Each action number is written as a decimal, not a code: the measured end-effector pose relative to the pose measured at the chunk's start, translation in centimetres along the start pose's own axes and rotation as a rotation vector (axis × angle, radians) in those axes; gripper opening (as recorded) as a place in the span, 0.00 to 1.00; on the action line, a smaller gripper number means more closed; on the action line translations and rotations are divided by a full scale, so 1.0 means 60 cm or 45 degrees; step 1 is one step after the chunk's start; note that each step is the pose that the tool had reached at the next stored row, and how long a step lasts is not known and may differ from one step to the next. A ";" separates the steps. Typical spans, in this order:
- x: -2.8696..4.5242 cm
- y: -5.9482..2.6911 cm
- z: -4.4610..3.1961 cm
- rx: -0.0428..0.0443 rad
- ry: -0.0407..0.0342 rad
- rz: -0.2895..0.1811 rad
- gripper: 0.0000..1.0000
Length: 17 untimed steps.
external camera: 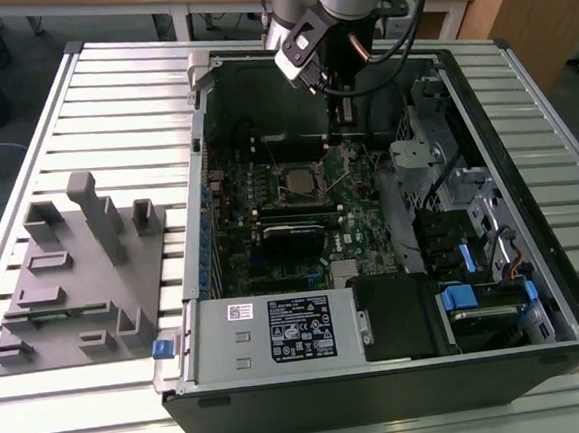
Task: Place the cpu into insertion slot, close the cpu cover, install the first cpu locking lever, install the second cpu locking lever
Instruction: 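Close the cpu cover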
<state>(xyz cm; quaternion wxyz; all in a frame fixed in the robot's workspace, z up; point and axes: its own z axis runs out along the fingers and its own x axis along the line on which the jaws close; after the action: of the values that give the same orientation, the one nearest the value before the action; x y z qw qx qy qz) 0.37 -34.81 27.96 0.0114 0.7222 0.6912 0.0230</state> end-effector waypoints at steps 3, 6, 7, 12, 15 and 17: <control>0.000 0.005 0.000 0.000 0.0000 0.000 0.10; 0.000 0.010 0.000 0.000 -0.0001 0.000 0.10; 0.001 0.011 0.001 0.000 0.0000 0.000 0.10; 0.001 0.020 0.001 0.000 0.0002 0.000 0.10; 0.001 0.024 0.001 0.000 0.0001 0.000 0.10; 0.001 0.028 0.001 0.000 0.0002 0.000 0.10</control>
<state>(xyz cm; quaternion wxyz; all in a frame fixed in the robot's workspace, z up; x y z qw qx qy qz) 2.05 -34.81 27.96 0.0114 0.7223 0.6912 0.0231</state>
